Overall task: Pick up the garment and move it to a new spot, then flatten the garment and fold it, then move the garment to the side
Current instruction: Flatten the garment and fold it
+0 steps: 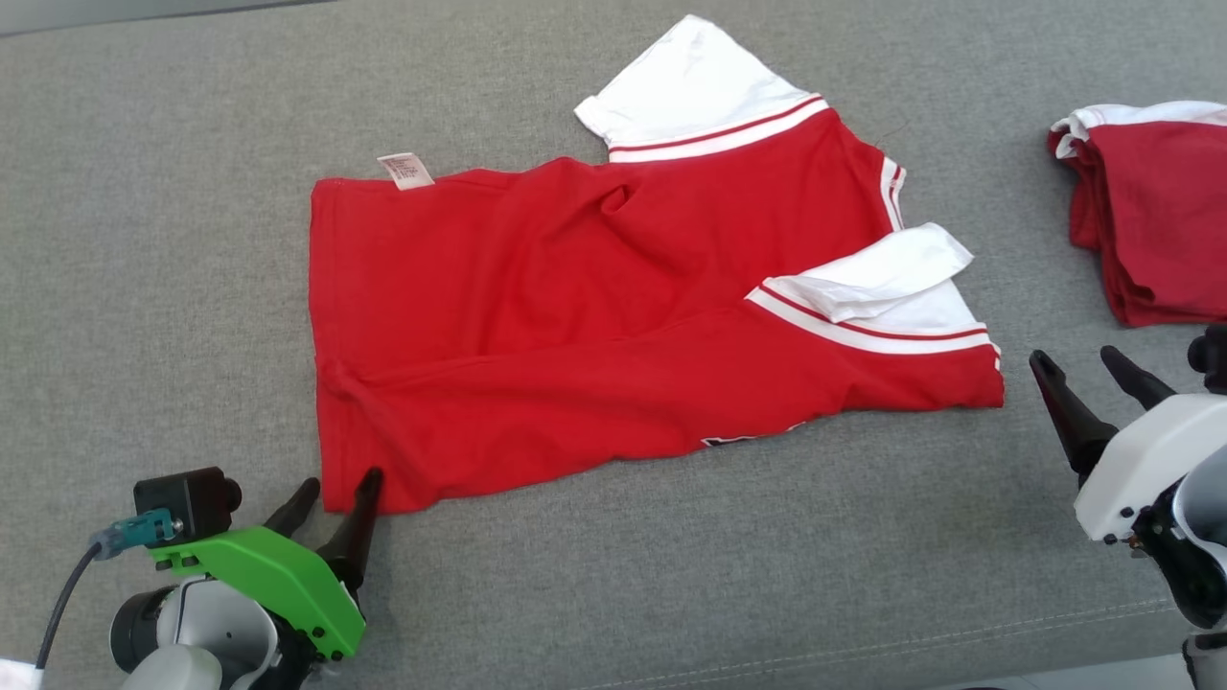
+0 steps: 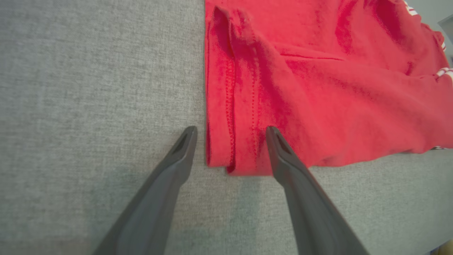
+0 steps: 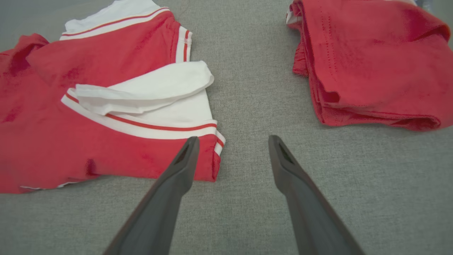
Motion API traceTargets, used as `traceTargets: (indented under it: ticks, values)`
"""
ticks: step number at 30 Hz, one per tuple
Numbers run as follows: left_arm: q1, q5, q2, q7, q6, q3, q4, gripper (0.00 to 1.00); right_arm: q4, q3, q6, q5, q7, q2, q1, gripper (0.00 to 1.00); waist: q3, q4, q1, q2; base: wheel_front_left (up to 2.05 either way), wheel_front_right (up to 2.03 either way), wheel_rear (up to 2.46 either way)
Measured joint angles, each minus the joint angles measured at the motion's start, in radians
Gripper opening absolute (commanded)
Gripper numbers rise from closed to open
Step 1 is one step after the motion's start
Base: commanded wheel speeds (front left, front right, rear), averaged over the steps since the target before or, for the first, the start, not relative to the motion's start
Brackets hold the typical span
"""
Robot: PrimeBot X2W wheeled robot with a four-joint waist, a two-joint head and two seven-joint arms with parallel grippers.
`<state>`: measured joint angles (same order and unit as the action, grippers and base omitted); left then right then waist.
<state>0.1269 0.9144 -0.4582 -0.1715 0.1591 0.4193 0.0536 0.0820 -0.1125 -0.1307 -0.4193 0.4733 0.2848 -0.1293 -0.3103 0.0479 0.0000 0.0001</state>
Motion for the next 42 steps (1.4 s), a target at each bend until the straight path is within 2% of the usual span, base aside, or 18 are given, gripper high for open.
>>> traceTargets:
  ticks: [5, 11, 16, 17, 18, 19, 20, 25, 31, 36, 42]
  values:
    - [0.029, 0.007, -0.002, -0.022, -0.007, 0.005, 0.041, 1.00, -0.086, 0.043, 0.000, 0.002, 0.009, -0.021, -0.055, 1.00, -0.031, -0.013, 0.0000, 0.0000, 0.00, 0.00, 0.00]
    - [0.049, 0.037, 0.014, -0.039, -0.047, 0.011, 0.064, 1.00, -0.179, 0.089, 0.000, -0.006, 0.034, -0.018, -0.089, 1.00, -0.042, -0.034, 0.0000, 0.0000, 0.00, 0.00, 0.00]
    - [0.050, 0.064, 0.018, -0.070, -0.081, 0.030, 0.072, 1.00, -0.206, 0.090, 0.000, -0.030, 0.057, -0.004, -0.089, 1.00, -0.025, -0.042, 0.0000, 0.0000, 0.00, 0.00, 0.00]
    - [0.050, 0.071, 0.019, -0.077, -0.088, 0.035, 0.074, 0.92, -0.207, 0.092, 0.000, -0.037, 0.065, 0.002, -0.087, 1.00, -0.022, -0.044, 0.0000, 0.0000, 0.00, 0.00, 0.00]
    - [0.050, 0.072, 0.020, -0.080, -0.095, 0.039, 0.075, 0.47, -0.208, 0.095, 0.000, -0.046, 0.072, 0.009, -0.084, 0.94, -0.018, -0.046, 0.0000, 0.0000, 0.00, 0.00, 0.00]
    - [0.050, 0.077, 0.024, -0.085, -0.104, 0.042, 0.078, 0.00, -0.210, 0.097, 0.000, -0.057, 0.077, 0.013, -0.080, 0.29, -0.014, -0.047, 0.0000, 0.0000, 0.00, 0.00, 0.00]
    - [0.050, 0.084, 0.029, -0.090, -0.112, 0.044, 0.081, 0.00, -0.210, 0.100, 0.000, -0.067, 0.079, 0.016, -0.079, 0.00, -0.010, -0.048, 0.0000, 0.0000, 0.00, 0.00, 0.00]
    - [0.047, 0.099, 0.015, -0.113, -0.132, 0.047, 0.086, 0.00, -0.213, 0.121, 0.000, -0.091, 0.114, 0.066, -0.078, 0.00, 0.016, -0.047, 0.0000, 0.0000, 0.00, 0.00, 0.00]
    - [-0.030, 0.127, -0.064, -0.174, -0.130, 0.046, -0.040, 0.00, -0.202, 0.141, 0.000, -0.134, 0.192, 0.169, -0.076, 0.00, 0.063, -0.040, 0.0000, 0.0000, 0.00, 0.00, 0.00]
    - [-0.159, 0.151, -0.100, -0.187, -0.084, 0.039, -0.193, 0.00, -0.165, 0.147, 0.000, -0.193, 0.264, 0.227, -0.013, 0.00, 0.100, -0.033, 0.0000, -0.0001, 0.00, 0.00, 0.00]
    - [-0.327, 0.160, -0.083, -0.127, -0.015, 0.044, -0.316, 0.00, -0.101, 0.105, 0.000, -0.225, 0.295, 0.263, 0.120, 0.00, 0.092, -0.029, 0.0000, 0.0000, 0.00, 0.00, 0.00]
